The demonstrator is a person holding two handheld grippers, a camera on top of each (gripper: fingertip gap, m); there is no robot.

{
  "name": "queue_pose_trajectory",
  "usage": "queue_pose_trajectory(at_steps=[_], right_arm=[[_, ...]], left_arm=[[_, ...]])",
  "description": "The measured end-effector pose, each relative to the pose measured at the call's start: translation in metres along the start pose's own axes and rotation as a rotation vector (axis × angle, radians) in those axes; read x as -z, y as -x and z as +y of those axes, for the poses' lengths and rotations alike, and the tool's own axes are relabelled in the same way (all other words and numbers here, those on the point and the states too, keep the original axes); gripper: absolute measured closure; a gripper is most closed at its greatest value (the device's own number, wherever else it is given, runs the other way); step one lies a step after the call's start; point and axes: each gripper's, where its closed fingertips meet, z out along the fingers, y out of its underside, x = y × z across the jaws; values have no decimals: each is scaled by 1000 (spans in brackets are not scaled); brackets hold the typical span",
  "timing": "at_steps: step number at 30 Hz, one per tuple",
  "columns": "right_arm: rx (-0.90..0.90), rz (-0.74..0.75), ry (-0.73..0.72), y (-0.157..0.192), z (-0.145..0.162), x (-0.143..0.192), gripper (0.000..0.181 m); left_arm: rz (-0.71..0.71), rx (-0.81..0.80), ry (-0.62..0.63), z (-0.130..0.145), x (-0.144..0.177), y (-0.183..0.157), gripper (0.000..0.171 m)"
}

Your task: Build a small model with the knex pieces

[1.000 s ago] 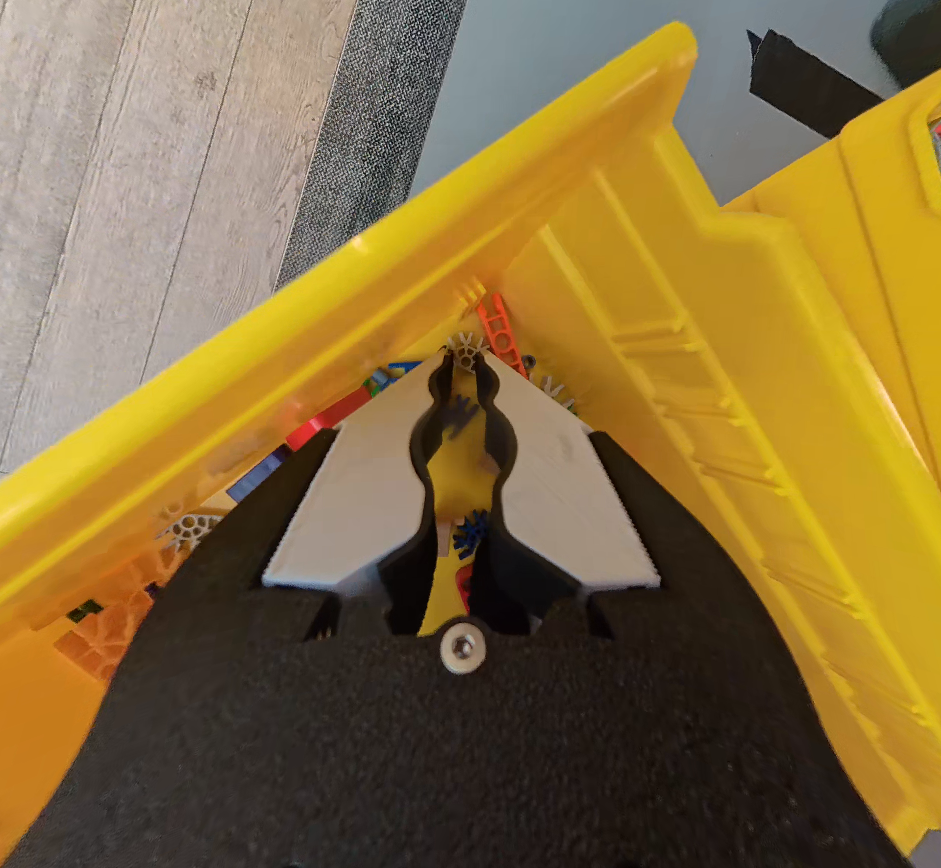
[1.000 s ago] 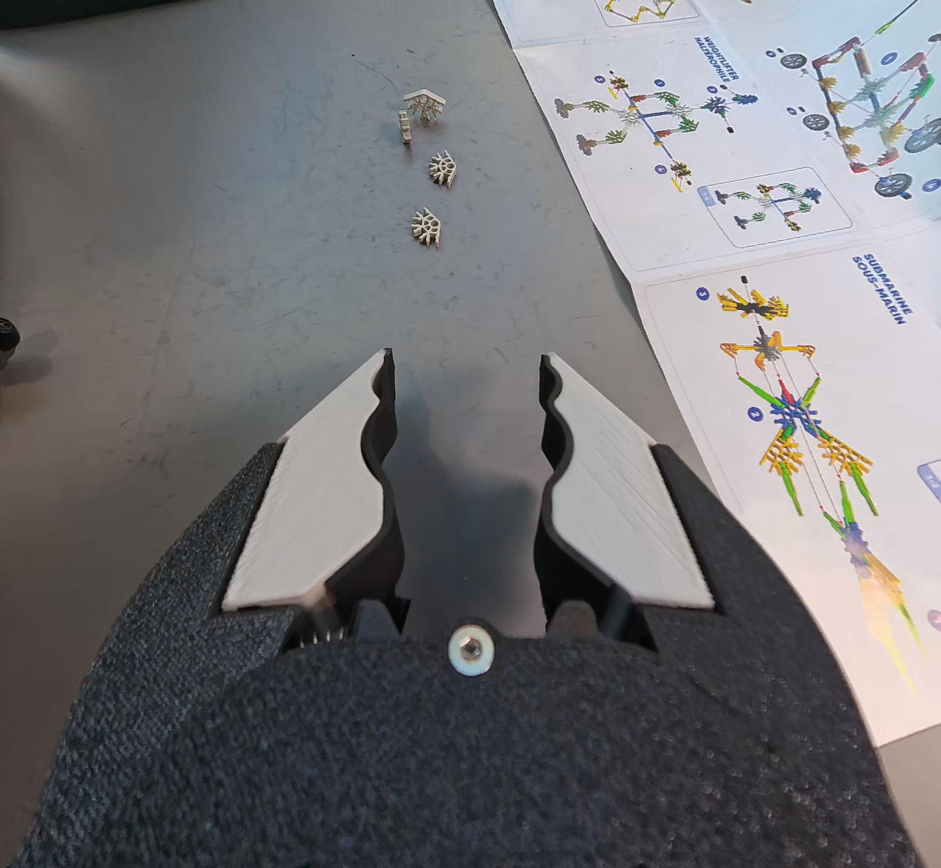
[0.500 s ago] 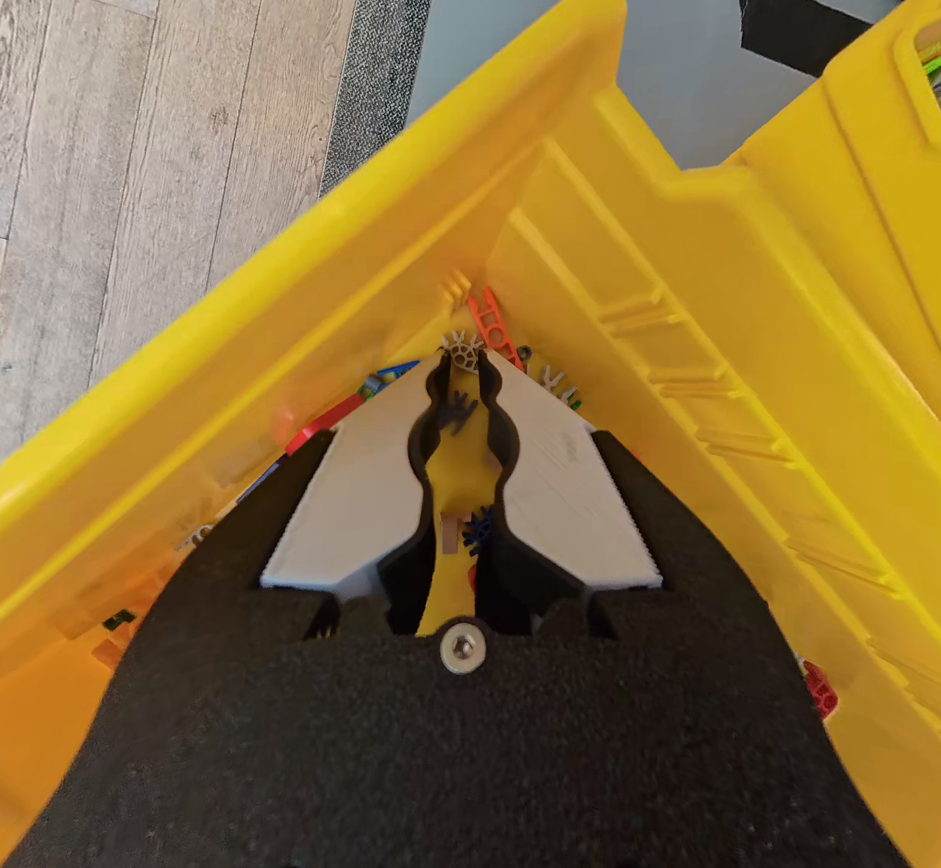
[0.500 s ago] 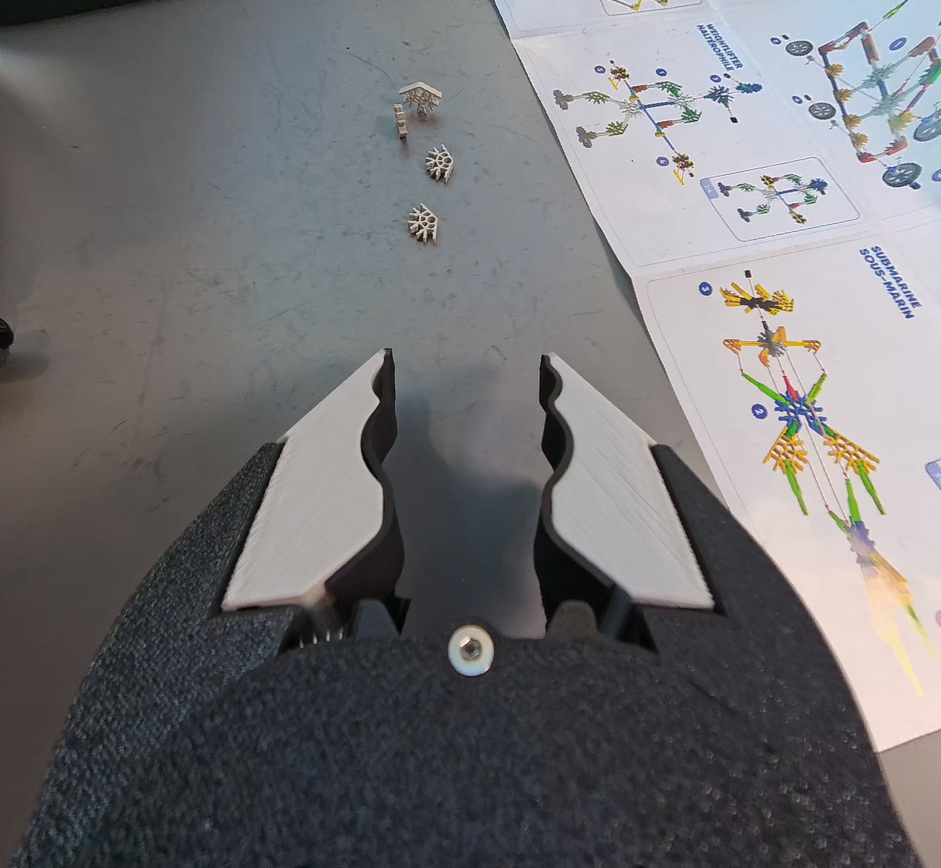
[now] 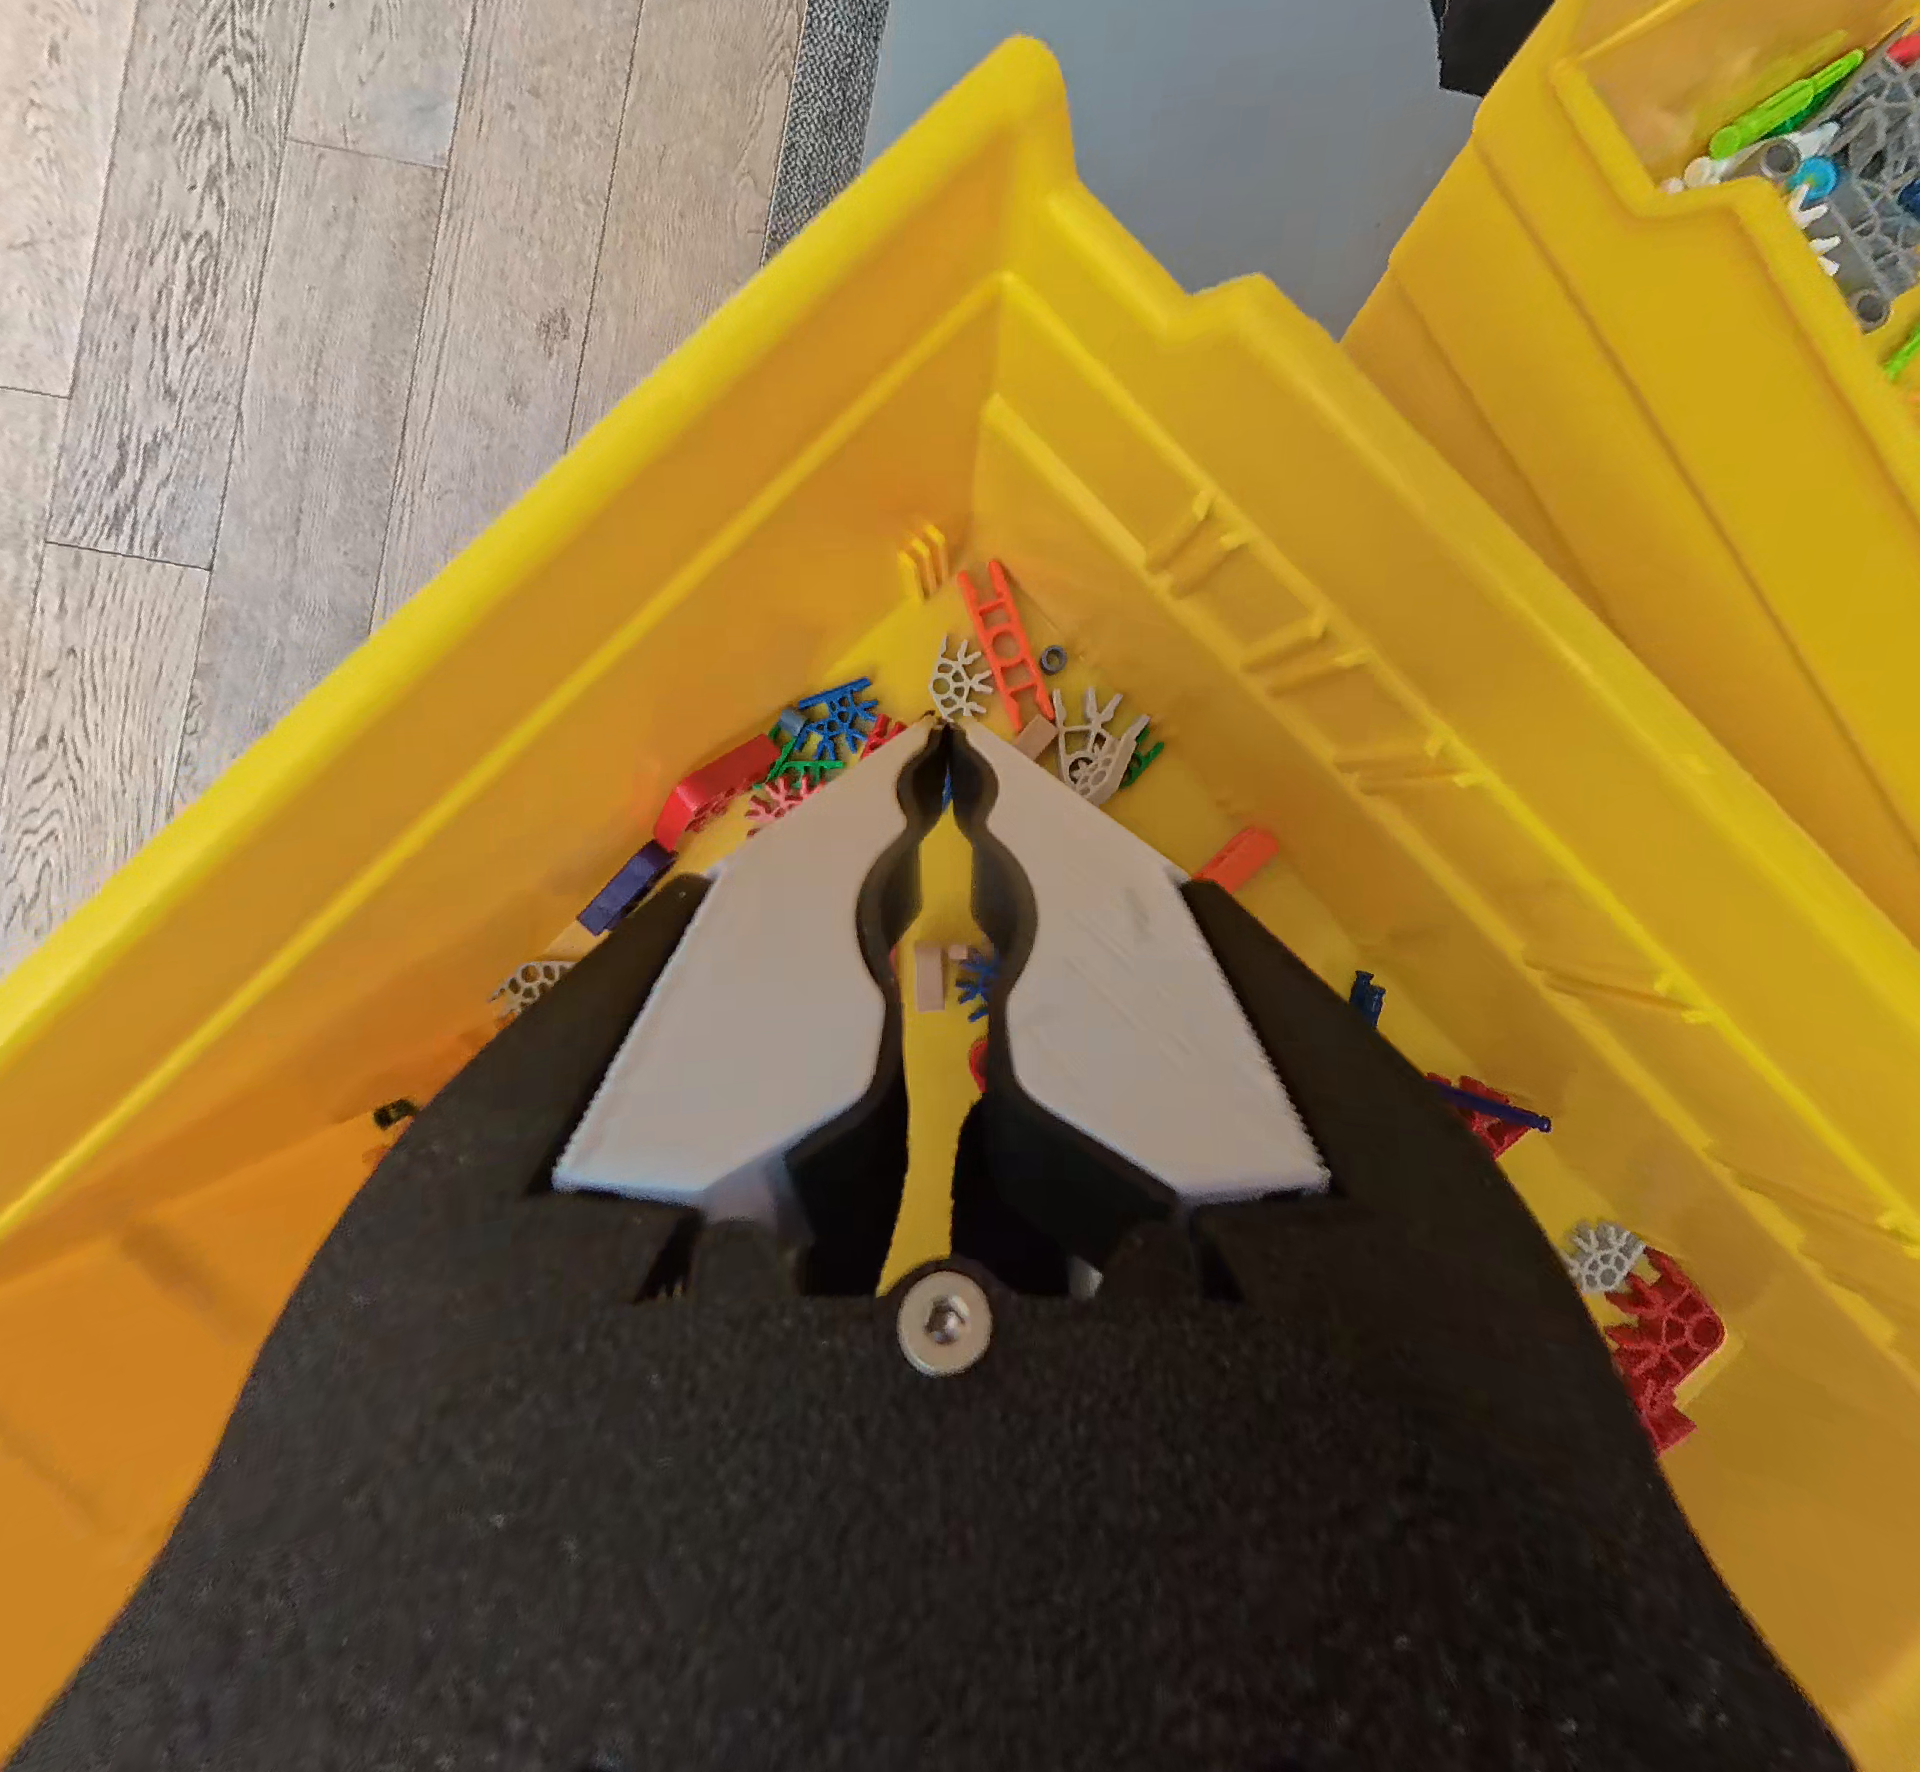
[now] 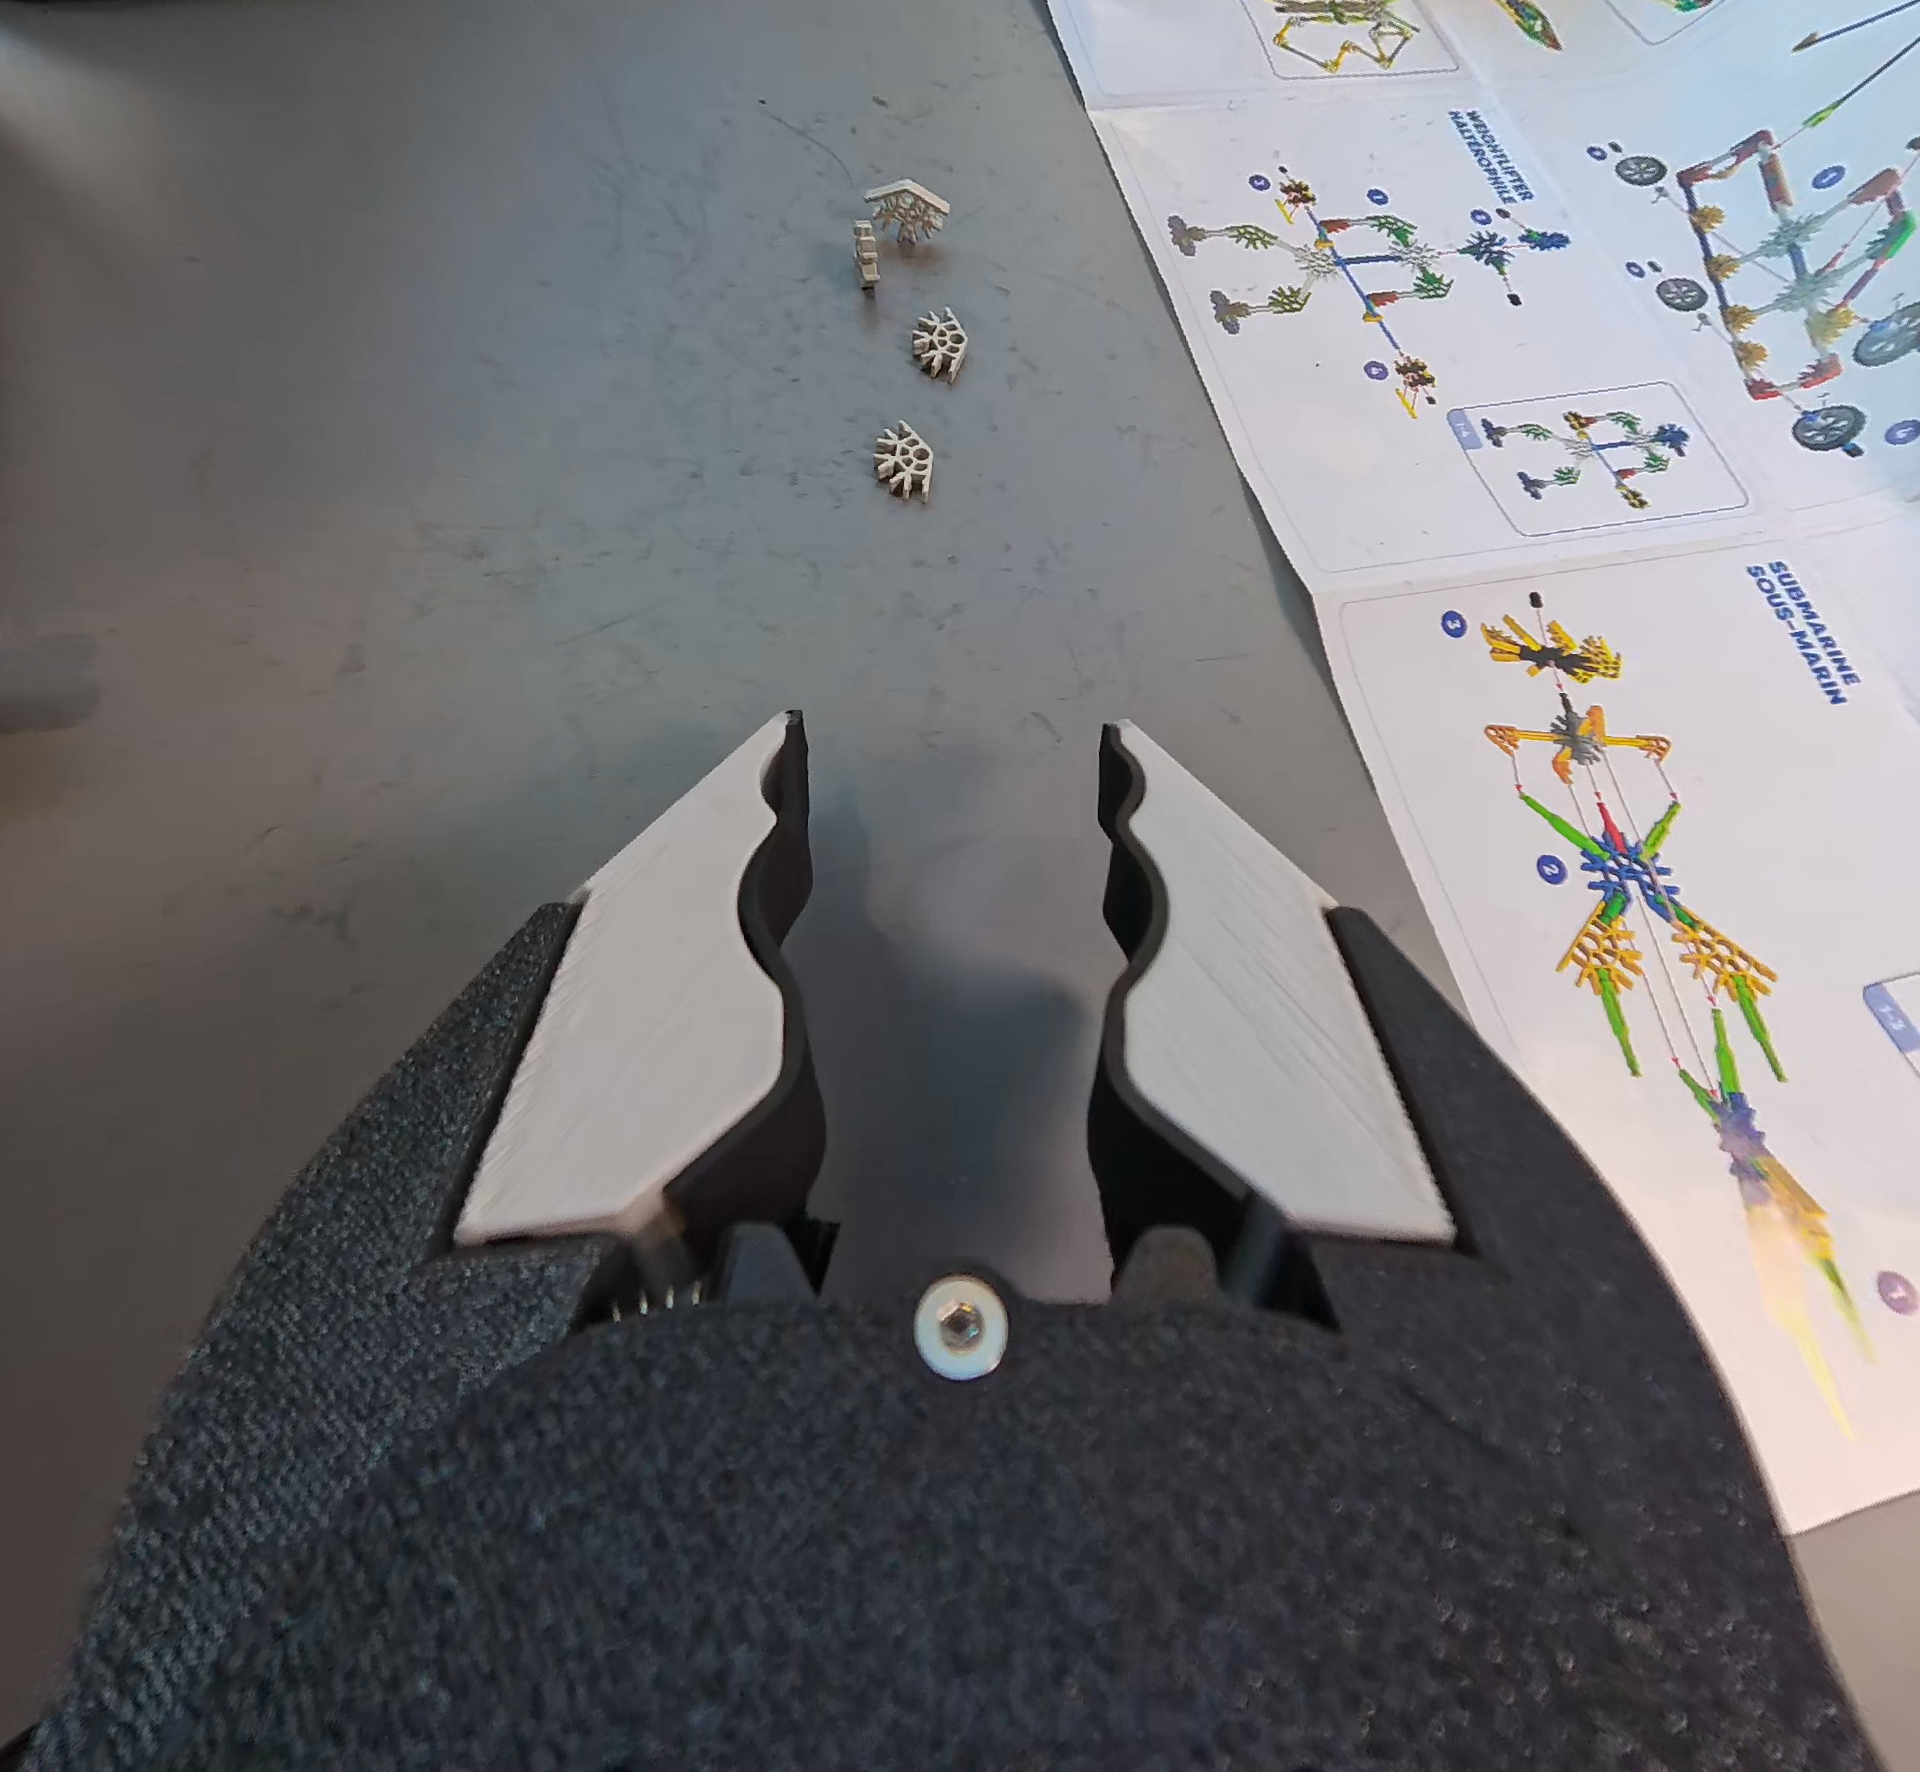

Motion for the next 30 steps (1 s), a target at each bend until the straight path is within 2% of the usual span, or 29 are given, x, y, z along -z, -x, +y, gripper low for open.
queue_pose_trajectory(at_steps=[4, 9, 14, 19, 21, 24, 28, 30], right_arm=[[-2, 11, 8, -2, 1, -1, 127], [-31, 18, 8, -6, 1, -1, 127], [-41, 6, 19, -6, 3, -3, 127], [-39, 9, 16, -6, 3, -2, 127], [-44, 11, 10, -7, 2, -2, 127], [-51, 10, 12, -8, 2, -2, 127], [-54, 13, 25, -9, 5, -4, 127], [-55, 18, 25, -10, 5, -4, 127]], left_arm=[[-19, 29, -3, -2, -12, 3, 160], [-16, 9, 41, 2, -28, 1, 158], [33, 33, 45, 4, -28, -1, 161], [89, 11, 125, 14, -23, -5, 161], [117, -31, 184, 21, -18, -7, 160], [101, -118, 249, 27, -14, -5, 150], [121, -190, 295, 30, -12, -11, 161], [12, -266, 324, 28, -12, 3, 162]])
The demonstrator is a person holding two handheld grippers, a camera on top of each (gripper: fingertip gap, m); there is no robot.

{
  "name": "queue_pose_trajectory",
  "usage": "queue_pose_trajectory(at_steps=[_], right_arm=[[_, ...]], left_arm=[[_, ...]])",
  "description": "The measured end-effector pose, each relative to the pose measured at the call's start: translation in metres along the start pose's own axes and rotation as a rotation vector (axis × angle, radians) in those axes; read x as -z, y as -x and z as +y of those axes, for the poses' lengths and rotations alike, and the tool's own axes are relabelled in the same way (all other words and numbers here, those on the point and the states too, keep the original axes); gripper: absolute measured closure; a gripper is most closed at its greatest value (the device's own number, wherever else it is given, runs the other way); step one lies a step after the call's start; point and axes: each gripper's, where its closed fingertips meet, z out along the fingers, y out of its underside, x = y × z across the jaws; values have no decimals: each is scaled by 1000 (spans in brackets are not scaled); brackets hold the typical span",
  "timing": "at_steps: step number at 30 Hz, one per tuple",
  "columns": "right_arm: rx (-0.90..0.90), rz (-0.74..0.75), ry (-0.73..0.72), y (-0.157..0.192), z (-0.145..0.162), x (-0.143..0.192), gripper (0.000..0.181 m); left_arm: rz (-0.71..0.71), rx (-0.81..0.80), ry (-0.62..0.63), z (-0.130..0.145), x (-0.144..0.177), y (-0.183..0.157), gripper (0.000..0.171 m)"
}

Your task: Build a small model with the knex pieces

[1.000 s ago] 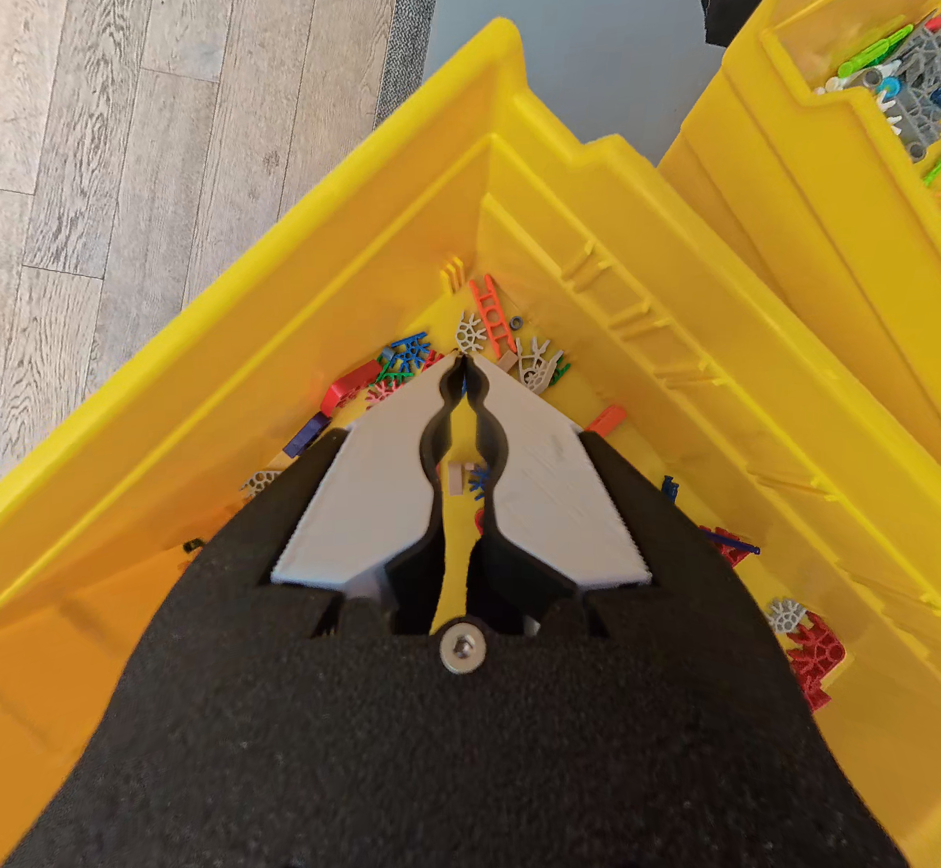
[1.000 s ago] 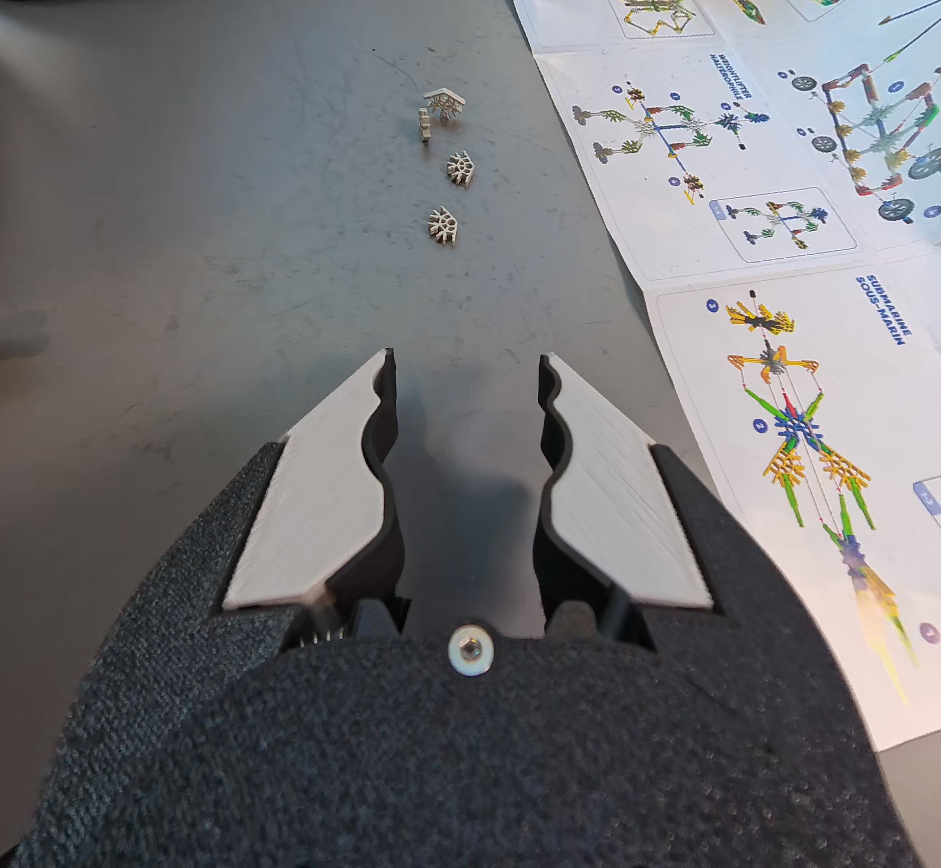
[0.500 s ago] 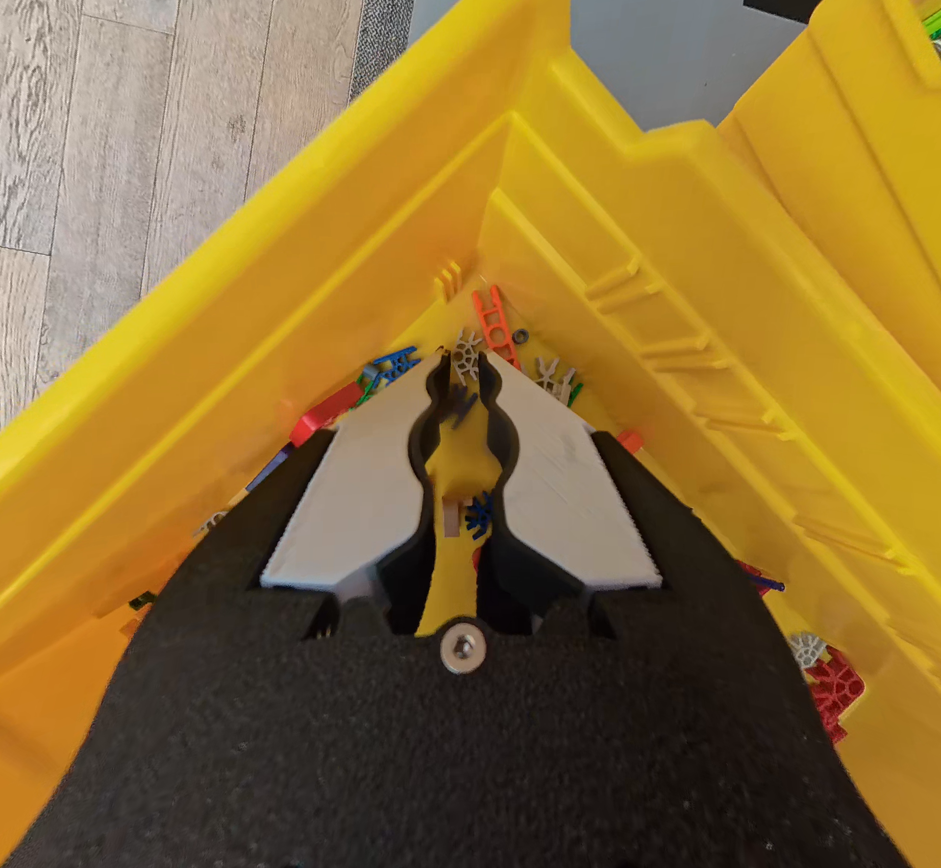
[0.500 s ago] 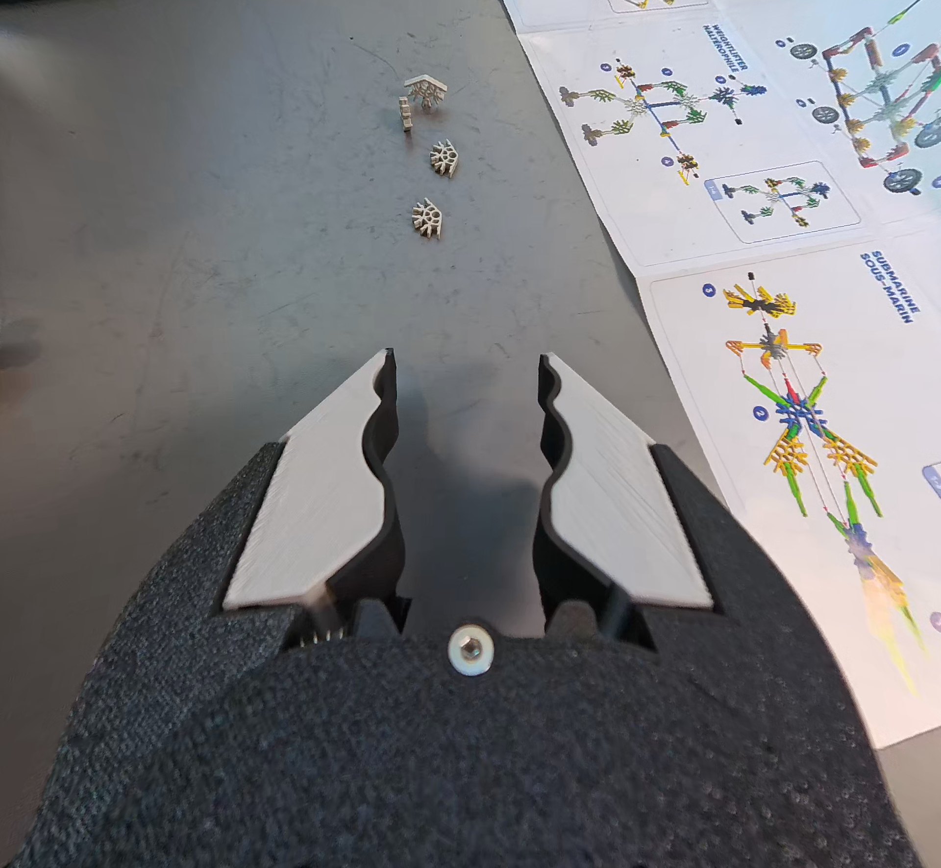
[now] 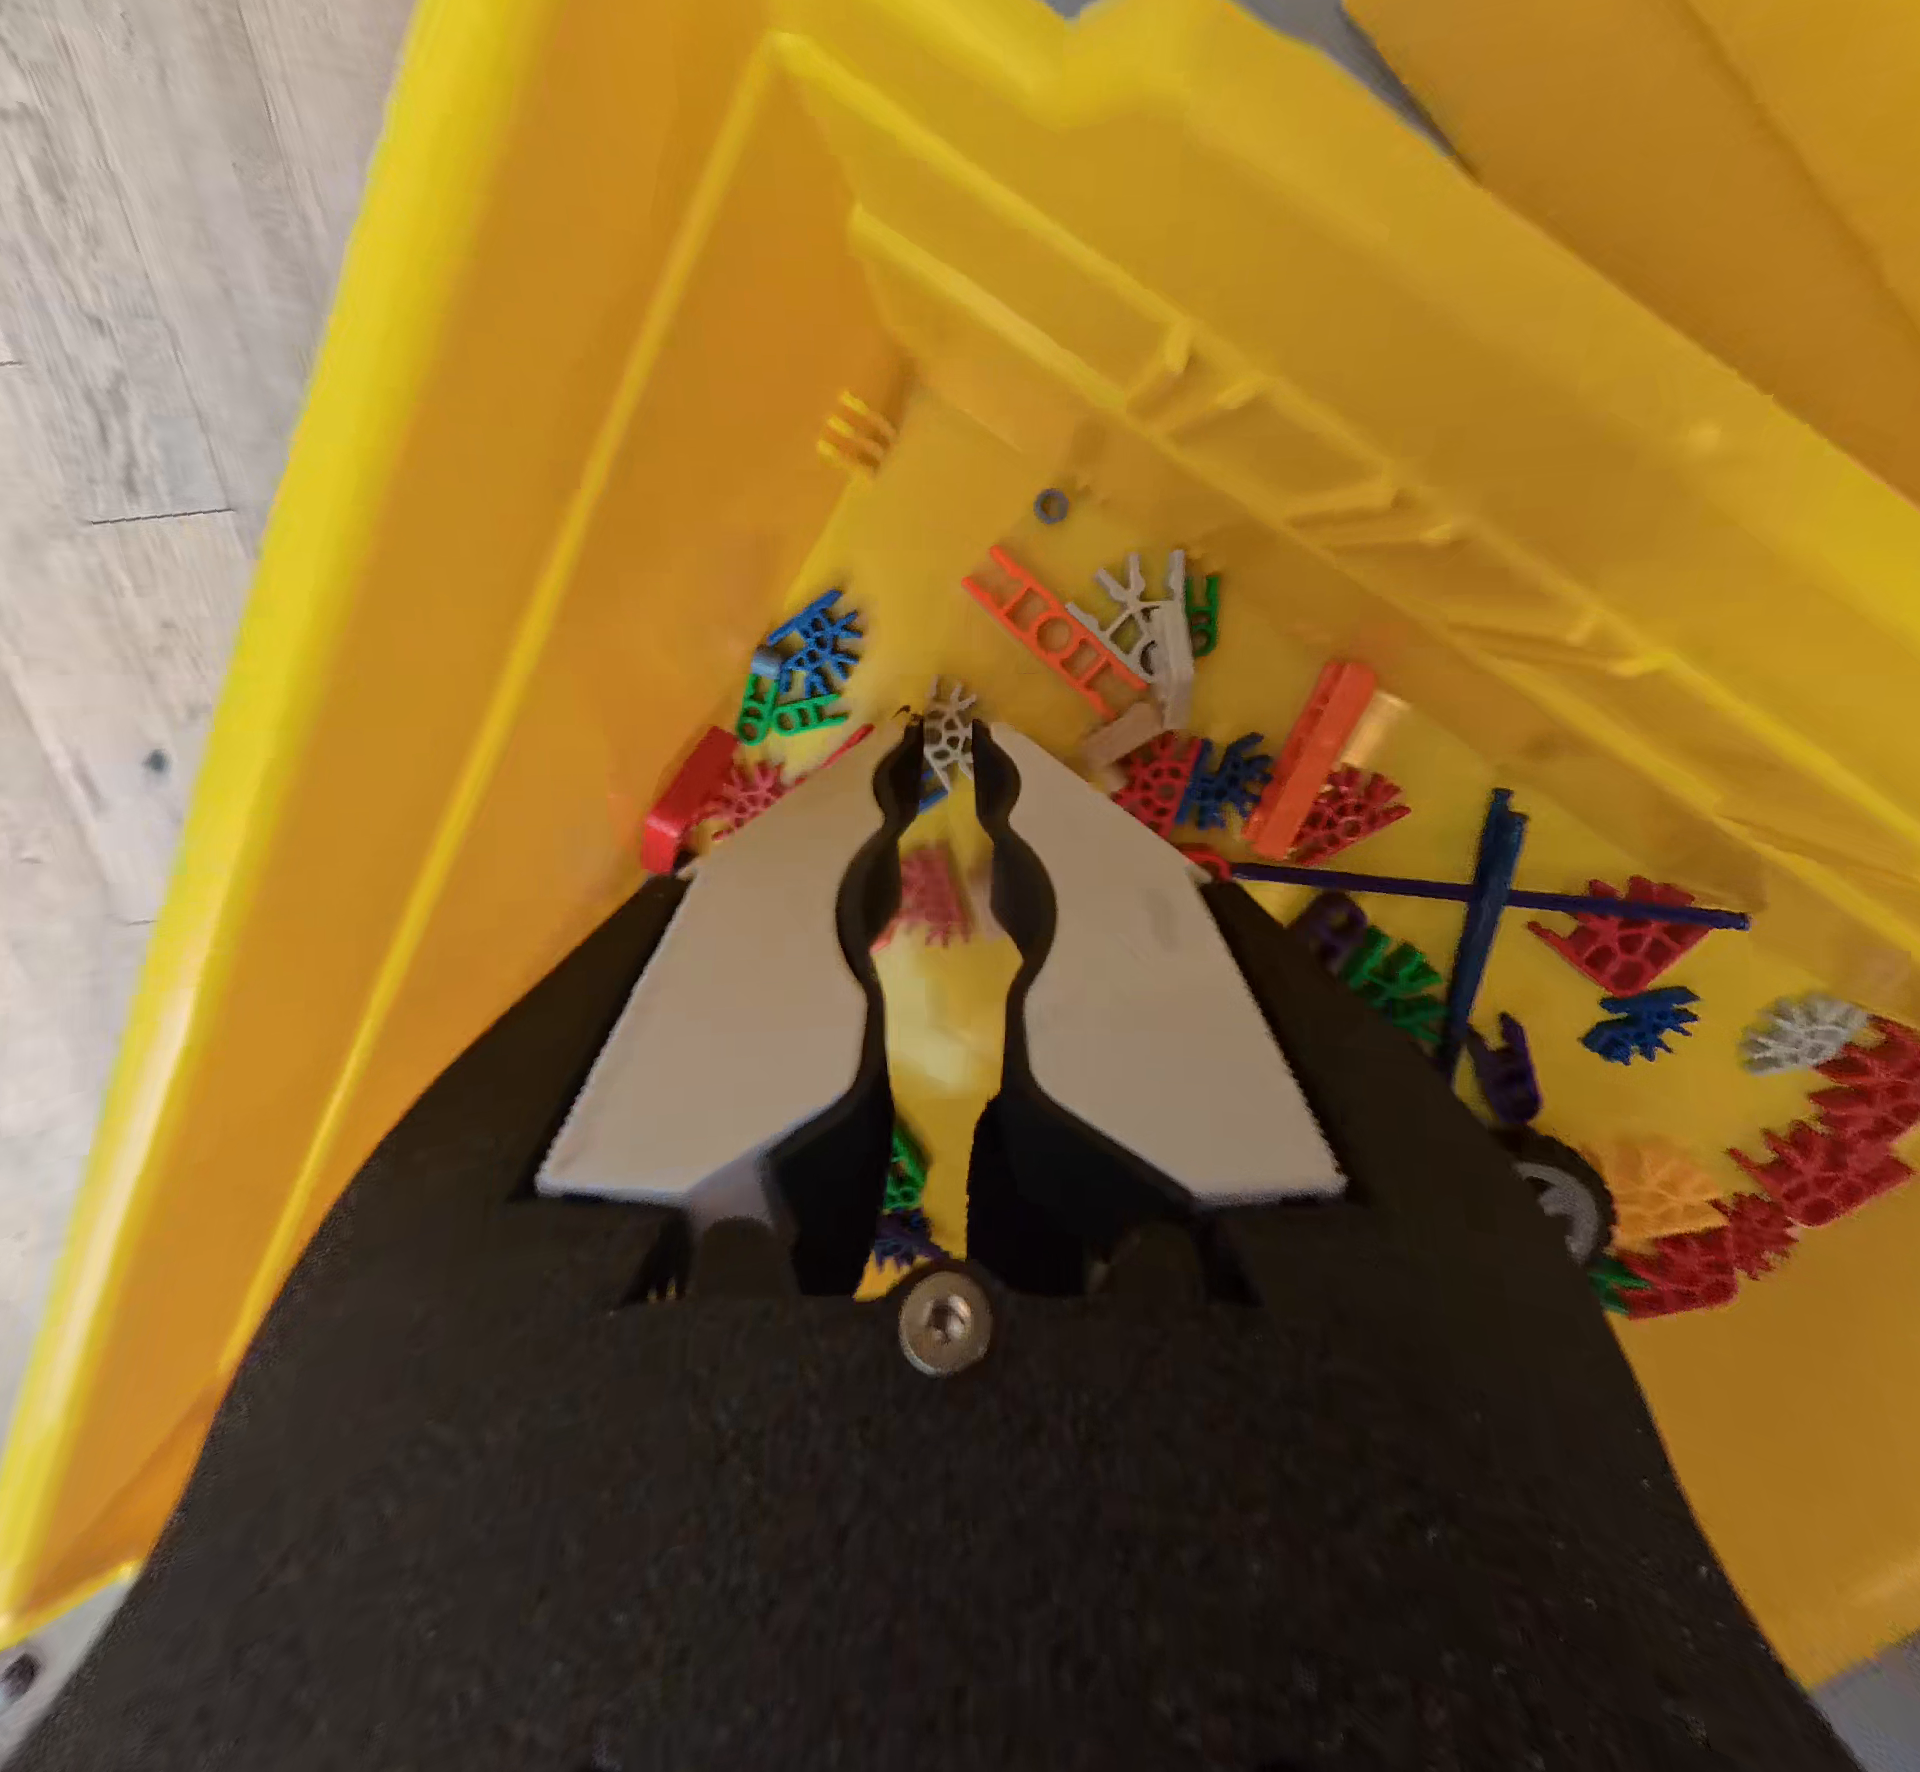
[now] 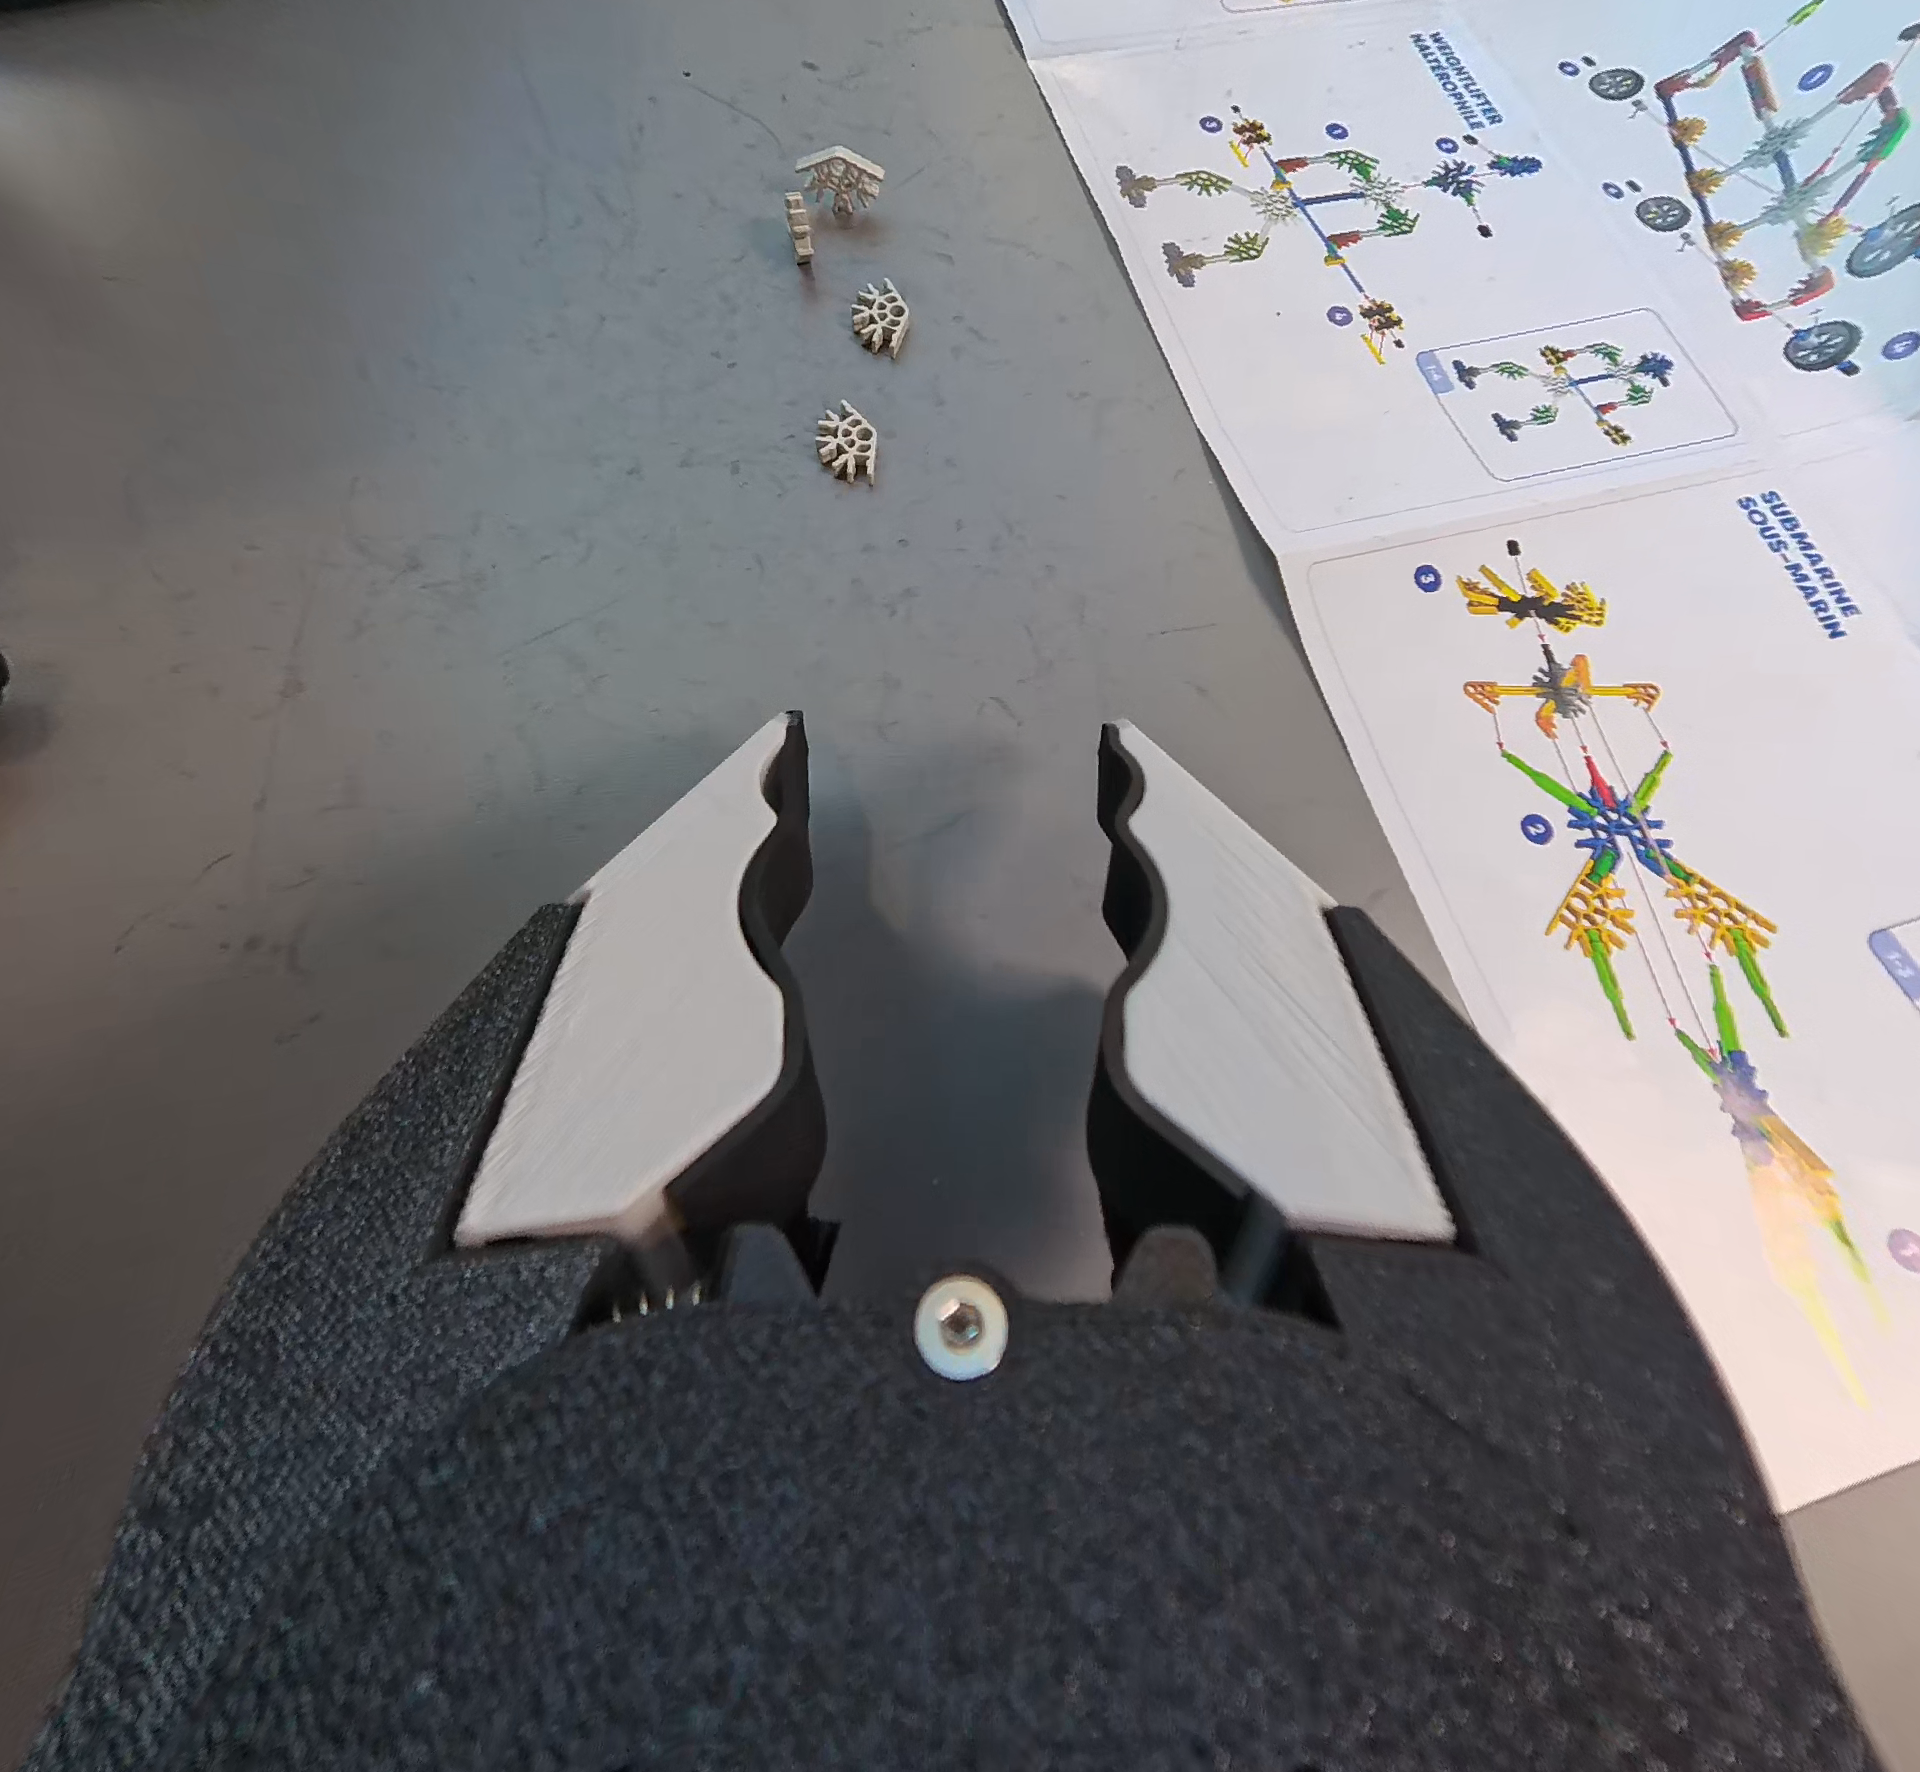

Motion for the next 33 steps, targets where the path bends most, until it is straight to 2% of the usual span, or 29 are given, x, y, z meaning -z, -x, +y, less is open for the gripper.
queue_pose_trajectory(at_steps=[1, 5, 8, 20, 25, 29, 31, 33], right_arm=[[-2, 2, -1, -1, 0, 0, 127], [-8, 2, -2, -1, 0, 0, 127], [-10, 0, 3, -1, 0, 0, 126], [-13, -2, 6, -1, 1, -1, 127], [-9, -2, 9, -1, 1, -1, 127], [4, 0, 6, 1, 1, -1, 127], [15, 0, 2, 2, 1, -1, 127], [34, -3, -2, 5, 0, 0, 127]], left_arm=[[-60, -45, 31, 3, 0, 7, 165], [-84, -119, 44, 0, 2, 5, 164], [-69, -112, 62, 3, -2, 2, 155], [-42, -25, 70, 12, -1, 10, 152], [65, 124, 24, 12, -2, 6, 160], [88, 147, -17, 12, 0, 3, 162], [62, 126, -53, 9, 10, 3, 162], [34, 113, -135, -3, 35, 0, 162]])
